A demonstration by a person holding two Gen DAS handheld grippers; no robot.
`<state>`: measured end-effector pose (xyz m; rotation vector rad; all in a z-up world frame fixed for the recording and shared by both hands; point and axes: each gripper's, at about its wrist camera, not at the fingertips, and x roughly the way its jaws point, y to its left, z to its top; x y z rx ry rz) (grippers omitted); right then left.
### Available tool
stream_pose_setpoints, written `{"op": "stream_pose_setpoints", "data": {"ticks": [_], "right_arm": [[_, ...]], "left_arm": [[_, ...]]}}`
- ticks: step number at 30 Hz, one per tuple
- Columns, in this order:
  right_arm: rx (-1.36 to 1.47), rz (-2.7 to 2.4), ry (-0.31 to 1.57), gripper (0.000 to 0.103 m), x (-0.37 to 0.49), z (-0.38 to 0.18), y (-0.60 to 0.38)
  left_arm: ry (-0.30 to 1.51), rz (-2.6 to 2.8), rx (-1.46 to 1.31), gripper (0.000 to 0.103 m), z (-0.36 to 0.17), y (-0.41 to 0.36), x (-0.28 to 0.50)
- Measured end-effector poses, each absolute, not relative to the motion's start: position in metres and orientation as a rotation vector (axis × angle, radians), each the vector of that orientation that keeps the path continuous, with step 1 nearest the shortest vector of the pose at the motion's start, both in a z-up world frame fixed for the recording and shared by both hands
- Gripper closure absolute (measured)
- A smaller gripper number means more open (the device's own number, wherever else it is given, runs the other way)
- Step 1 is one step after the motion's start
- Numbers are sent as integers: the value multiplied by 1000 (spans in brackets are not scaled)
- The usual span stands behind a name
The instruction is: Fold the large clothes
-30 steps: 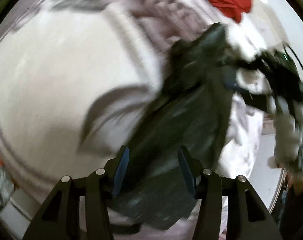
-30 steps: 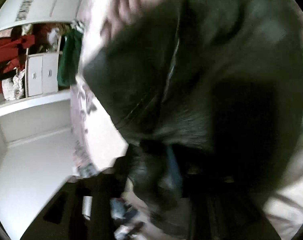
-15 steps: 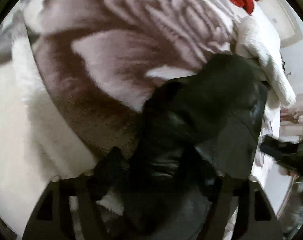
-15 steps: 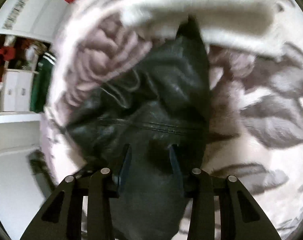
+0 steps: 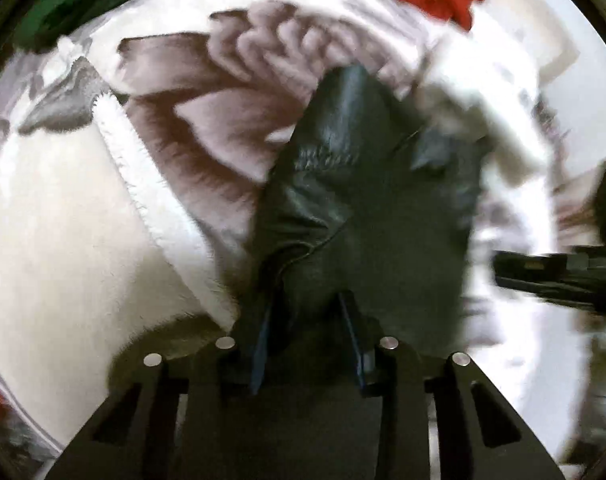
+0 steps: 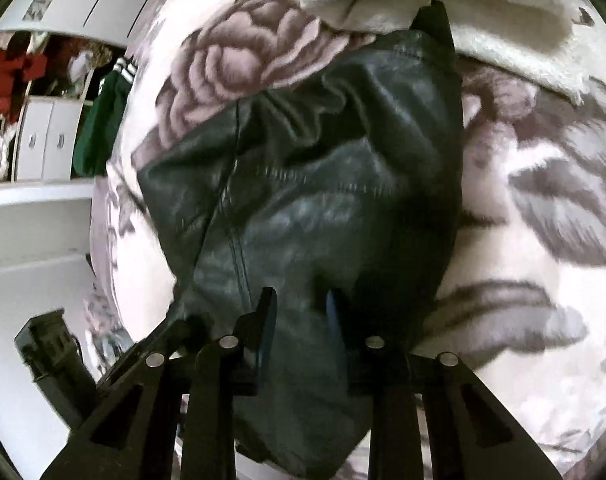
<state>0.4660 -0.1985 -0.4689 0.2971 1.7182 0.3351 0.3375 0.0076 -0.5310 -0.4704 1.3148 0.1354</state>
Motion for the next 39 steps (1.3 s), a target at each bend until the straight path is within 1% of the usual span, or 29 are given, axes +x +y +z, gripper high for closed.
{"op": "stream_pose_setpoints", "data": {"ticks": [1,3,6,9,11,12,13,16,19,20,21,22,23,24,25,27,30,35,37,38,39], "right_arm": [[295,317,1752,76,465,-481,-200],[286,284,1793,76,461,-499,-201],[255,270,1811,76,459,-512,-200],[355,307,1801,74,467,-509,-219],[456,286,1712,58,479,-499,-250],[506,258,1673,42,485,-498,-269],[547,247,1649,36,492,-501,-282],[654,261,1619,32,517,-533,-313],[831,359,1615,32,538,-573,-320],[875,388,1608,32,537,-582,-318],[893,421,1592,30,537,-587,-312],[868,449,1574,31,538,-589,-305],[816,460,1558,33,537,-586,-299],[785,452,1548,51,533,-583,-297],[796,428,1539,63,526,-579,-301],[875,355,1505,71,512,-570,-314],[929,210,1458,73,477,-542,-336],[1045,-21,1351,74,379,-471,-428],[1004,-109,1334,74,336,-452,-461],[982,-131,1340,74,318,-446,-472],[978,-131,1355,73,303,-448,-479]], "left_arm": [[1342,144,-465,74,-547,9,342],[1360,150,-479,70,-571,13,355],[1355,129,-441,67,-576,15,361],[1339,107,-516,65,-581,29,362],[1333,96,-554,65,-583,38,362],[1335,88,-556,65,-581,41,360],[1338,84,-550,65,-578,43,359],[1330,93,-574,65,-563,39,354],[1294,121,-619,63,-547,41,345],[1270,129,-617,59,-541,41,343],[1247,132,-599,49,-535,40,338],[1245,134,-581,18,-532,38,335],[1247,130,-571,3,-529,38,331],[1240,129,-570,3,-525,38,326],[1243,139,-570,3,-524,39,321],[1254,139,-592,3,-519,36,312],[1250,130,-639,3,-508,21,305],[1257,102,-600,4,-495,-26,309],[1262,46,-581,4,-496,-52,309],[1264,9,-581,7,-499,-65,309],[1270,-23,-579,13,-502,-80,309]]}}
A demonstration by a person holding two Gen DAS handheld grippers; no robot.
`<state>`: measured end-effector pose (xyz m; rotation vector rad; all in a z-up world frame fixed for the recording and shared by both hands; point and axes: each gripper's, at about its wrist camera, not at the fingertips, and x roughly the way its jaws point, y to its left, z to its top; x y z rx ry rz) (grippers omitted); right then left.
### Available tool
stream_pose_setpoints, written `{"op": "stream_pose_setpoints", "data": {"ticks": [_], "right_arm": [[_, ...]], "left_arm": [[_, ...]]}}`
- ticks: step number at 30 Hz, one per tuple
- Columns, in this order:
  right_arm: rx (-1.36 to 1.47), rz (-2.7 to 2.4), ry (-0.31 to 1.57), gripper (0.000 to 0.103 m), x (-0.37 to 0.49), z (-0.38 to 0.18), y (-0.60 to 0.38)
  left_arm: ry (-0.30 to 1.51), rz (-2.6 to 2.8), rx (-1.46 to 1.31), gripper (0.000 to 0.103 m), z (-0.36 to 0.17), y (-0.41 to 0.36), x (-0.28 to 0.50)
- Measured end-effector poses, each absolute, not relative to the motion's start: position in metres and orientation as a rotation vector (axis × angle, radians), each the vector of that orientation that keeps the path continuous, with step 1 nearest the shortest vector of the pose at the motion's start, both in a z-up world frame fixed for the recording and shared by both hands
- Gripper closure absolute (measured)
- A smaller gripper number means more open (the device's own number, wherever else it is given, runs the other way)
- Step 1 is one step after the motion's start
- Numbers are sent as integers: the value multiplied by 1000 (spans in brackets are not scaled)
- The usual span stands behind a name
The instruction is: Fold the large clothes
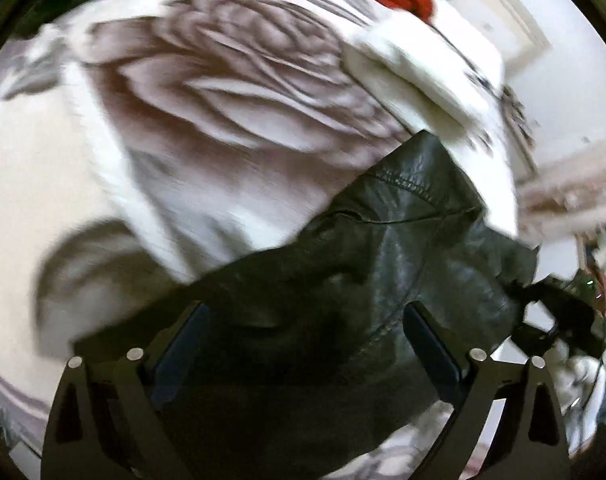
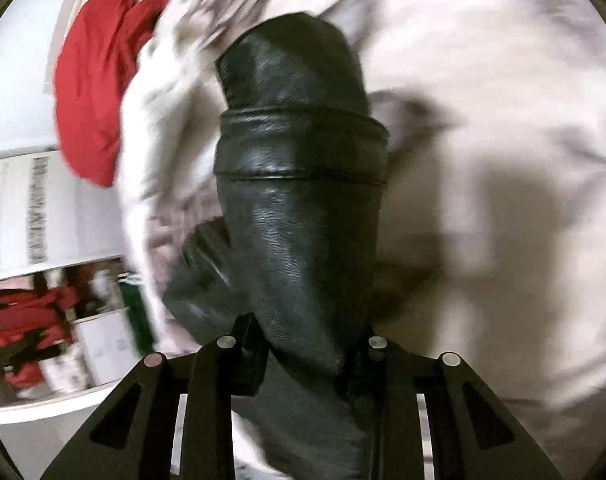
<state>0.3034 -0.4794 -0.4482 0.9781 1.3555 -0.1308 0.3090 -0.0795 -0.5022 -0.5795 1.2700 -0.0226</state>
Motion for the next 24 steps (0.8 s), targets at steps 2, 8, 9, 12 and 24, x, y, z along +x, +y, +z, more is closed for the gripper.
{"op": "stream_pose_setpoints", "data": {"ticks": [2,8,9,12,24], "right_arm": [[977,-110,1404,70,280,-464,-501],[1126,29,1449,46,249,-532,-536],[1143,62,1440,41,250,-539,-536],[1176,146,1420,38,261,-563,-527],[1016,293,1281,79,308,-524,-473]], "left_arm": [[1301,-72,-570,71,-513,-106,310],[1413,-89,-499,97,-568,-141,324],[1428,-94,-531,96,-578,-135,329],[1439,-122,-596,97,-587,-124,335],[1442,-142,-628,97,-596,-125,338]]}}
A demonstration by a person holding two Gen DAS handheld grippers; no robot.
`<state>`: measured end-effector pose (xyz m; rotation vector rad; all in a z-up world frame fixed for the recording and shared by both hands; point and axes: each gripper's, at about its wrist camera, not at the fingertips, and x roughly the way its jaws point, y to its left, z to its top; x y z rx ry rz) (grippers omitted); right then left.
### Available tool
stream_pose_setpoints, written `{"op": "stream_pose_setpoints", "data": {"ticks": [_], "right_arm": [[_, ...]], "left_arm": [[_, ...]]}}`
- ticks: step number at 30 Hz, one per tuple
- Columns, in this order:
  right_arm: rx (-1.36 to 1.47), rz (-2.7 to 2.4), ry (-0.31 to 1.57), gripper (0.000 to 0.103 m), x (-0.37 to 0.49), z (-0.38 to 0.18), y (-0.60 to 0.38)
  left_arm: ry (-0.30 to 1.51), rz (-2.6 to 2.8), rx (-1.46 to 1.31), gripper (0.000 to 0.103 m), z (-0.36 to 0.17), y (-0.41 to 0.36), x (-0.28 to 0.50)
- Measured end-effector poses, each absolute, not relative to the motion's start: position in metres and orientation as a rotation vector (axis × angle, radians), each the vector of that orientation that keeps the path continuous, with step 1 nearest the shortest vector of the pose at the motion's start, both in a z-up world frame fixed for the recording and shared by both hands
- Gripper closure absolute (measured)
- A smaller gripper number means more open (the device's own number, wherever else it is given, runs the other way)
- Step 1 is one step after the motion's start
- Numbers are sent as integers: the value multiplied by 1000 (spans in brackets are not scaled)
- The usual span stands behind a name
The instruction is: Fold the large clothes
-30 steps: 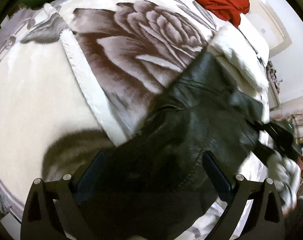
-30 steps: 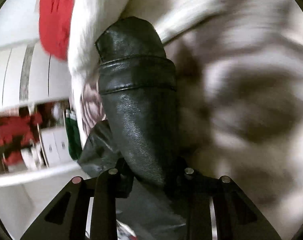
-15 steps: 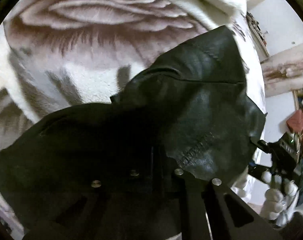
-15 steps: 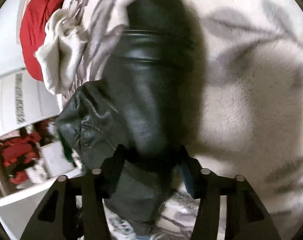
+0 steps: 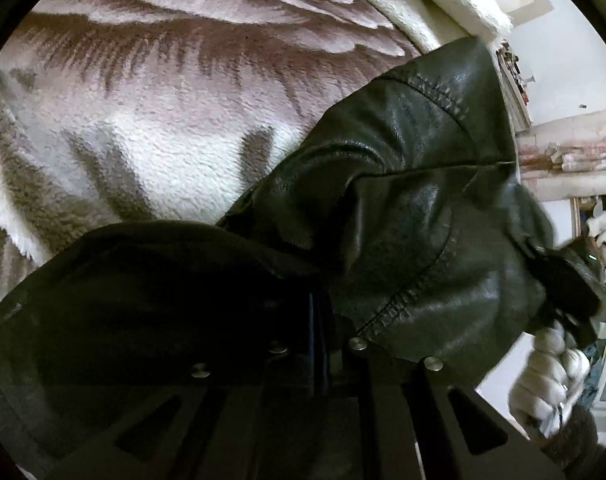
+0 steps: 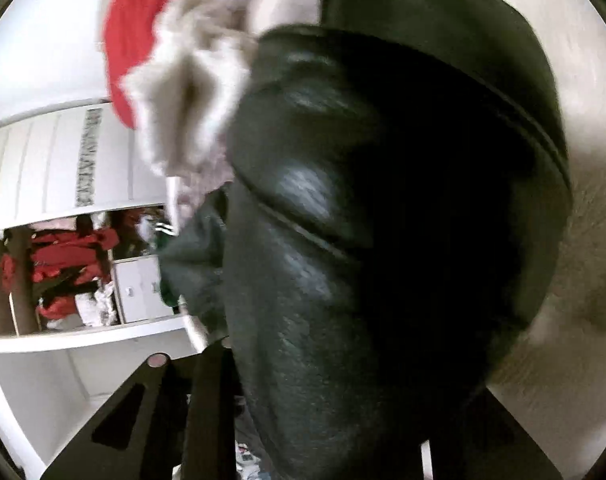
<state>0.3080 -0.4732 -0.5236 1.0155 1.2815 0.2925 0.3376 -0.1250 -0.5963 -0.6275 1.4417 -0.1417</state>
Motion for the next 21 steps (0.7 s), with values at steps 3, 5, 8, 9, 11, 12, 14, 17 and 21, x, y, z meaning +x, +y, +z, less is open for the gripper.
{"op": "stream_pose_setpoints", "data": {"ticks": [3,5,8,9,11,12,14,17,21], "right_arm": [[934,333,1264,80,304,-493,-453],[888,371,1255,80,301,-475,-439],[769,434,1245,80,298,-444,-408],[718,452,1241,80,296,-435,-398],[612,488,1234,80,290,-415,-376],[562,502,1232,80,286,-407,-365],[441,540,1228,80,275,-392,-337],[222,609,1200,80,254,-374,-287],[-150,753,1133,80,204,-362,-195]], "left_arm": [[1440,-145,-640,97,-598,-125,337],[1435,-149,-656,97,-598,-124,336],[1436,-144,-683,97,-594,-114,330],[1448,-128,-686,97,-587,-111,328],[1450,-81,-652,98,-568,-97,317],[1428,-52,-626,98,-552,-86,307],[1371,0,-602,98,-526,-61,282],[1308,156,-582,62,-496,-8,231],[1214,354,-624,0,-475,52,159]]}}
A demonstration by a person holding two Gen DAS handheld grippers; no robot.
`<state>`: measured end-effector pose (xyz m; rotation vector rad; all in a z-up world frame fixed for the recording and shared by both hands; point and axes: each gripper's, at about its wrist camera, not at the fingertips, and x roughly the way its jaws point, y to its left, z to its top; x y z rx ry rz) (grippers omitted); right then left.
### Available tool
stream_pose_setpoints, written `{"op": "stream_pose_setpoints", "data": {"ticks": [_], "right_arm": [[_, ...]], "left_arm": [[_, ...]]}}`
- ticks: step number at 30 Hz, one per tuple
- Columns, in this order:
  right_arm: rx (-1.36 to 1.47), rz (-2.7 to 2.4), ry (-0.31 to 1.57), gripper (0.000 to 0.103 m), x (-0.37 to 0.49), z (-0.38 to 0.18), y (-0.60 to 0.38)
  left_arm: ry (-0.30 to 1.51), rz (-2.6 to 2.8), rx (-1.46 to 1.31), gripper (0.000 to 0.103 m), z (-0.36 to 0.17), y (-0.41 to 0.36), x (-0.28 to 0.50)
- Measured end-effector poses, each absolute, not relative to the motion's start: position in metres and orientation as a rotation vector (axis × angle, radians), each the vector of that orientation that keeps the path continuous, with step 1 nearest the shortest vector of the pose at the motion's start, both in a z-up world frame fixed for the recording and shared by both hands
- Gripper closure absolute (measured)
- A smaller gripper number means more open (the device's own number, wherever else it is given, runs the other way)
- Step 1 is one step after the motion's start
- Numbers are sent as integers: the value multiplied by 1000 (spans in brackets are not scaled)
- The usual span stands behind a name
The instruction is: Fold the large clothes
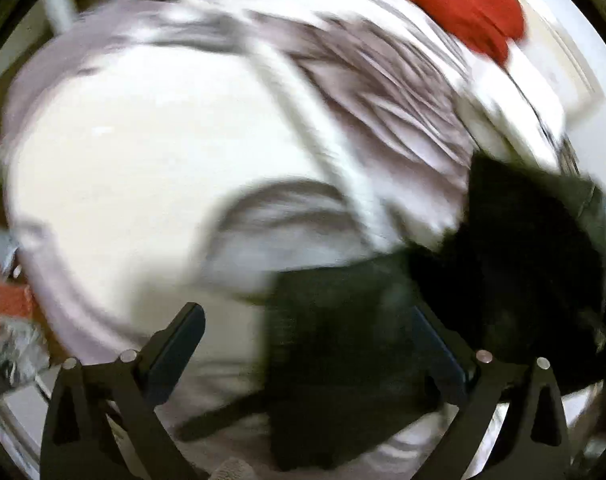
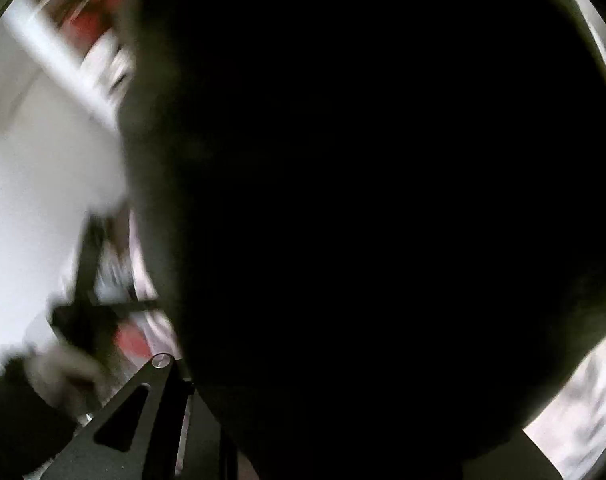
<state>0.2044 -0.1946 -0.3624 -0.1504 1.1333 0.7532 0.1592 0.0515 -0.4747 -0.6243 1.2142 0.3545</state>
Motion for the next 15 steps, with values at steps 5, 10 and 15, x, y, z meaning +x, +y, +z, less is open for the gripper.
{"op": "stream_pose_setpoints", "data": {"ticks": [5,10,15], "right_arm": [[-465,980,1169,80,122,-407,-87],[-342,1086,1609,65,91,-500,-47],[118,1134,1844,32,135,-489,-88]], "left_arm": [[1186,566,-686,0,-472,107,83],[1197,708,-775,0,-484,131,24],[1213,697,-823,0,-496,118,14]]}}
